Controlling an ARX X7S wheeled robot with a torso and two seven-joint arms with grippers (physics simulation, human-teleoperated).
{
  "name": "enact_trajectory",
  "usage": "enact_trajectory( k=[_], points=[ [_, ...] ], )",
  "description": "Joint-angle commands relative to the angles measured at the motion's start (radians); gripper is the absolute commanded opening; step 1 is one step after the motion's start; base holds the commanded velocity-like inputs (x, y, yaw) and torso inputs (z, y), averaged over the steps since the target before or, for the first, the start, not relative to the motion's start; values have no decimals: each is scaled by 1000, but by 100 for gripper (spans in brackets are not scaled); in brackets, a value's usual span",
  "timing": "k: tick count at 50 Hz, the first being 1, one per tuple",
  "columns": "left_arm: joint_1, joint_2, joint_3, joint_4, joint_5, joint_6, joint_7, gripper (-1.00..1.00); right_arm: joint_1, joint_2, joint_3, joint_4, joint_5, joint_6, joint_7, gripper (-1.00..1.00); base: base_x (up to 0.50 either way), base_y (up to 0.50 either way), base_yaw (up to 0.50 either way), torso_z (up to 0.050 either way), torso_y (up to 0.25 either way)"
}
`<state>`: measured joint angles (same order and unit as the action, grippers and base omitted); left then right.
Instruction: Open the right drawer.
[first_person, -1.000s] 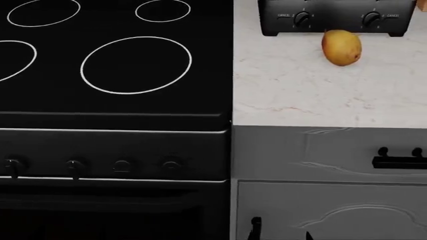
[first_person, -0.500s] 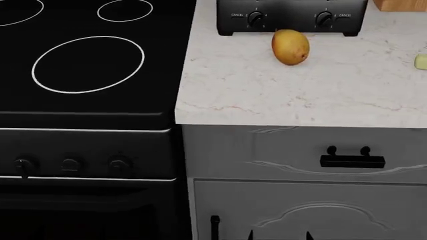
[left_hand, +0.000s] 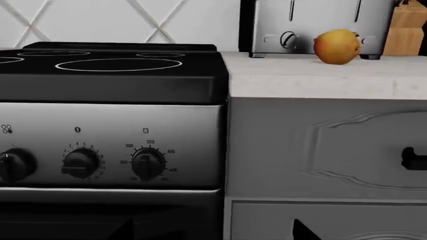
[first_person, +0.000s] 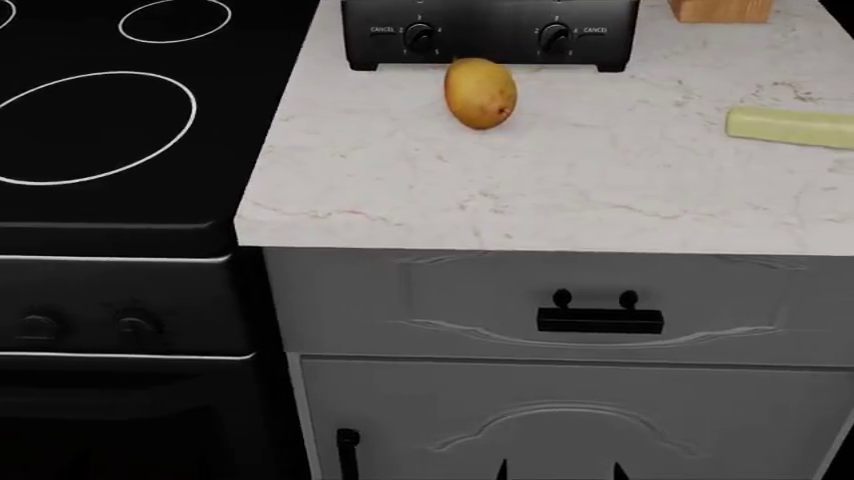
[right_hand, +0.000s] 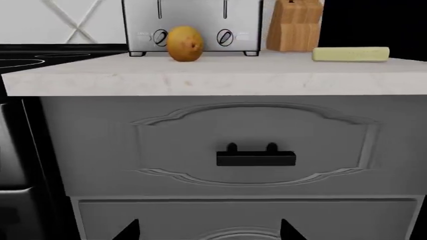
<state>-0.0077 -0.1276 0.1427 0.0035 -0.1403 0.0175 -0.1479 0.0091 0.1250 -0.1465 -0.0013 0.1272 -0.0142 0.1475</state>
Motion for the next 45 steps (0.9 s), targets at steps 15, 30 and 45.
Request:
enact_trajectory(
  k=[15,30,45],
  points=[
    [-2,-17,19,4,-17,1,-19,100,5,17,-19,9,15,-8,23,100,-1,-142,0,0,0],
    [-5,-28,41,-6,-7,3,-30,100,6,25,-30,13,24,-16,33,100,0,0,0,0,0],
    [-2,-39,52,9,-12,-7,-41,100,5,34,-40,-3,31,-6,46,100,0,0,0,1,-217]
  ],
)
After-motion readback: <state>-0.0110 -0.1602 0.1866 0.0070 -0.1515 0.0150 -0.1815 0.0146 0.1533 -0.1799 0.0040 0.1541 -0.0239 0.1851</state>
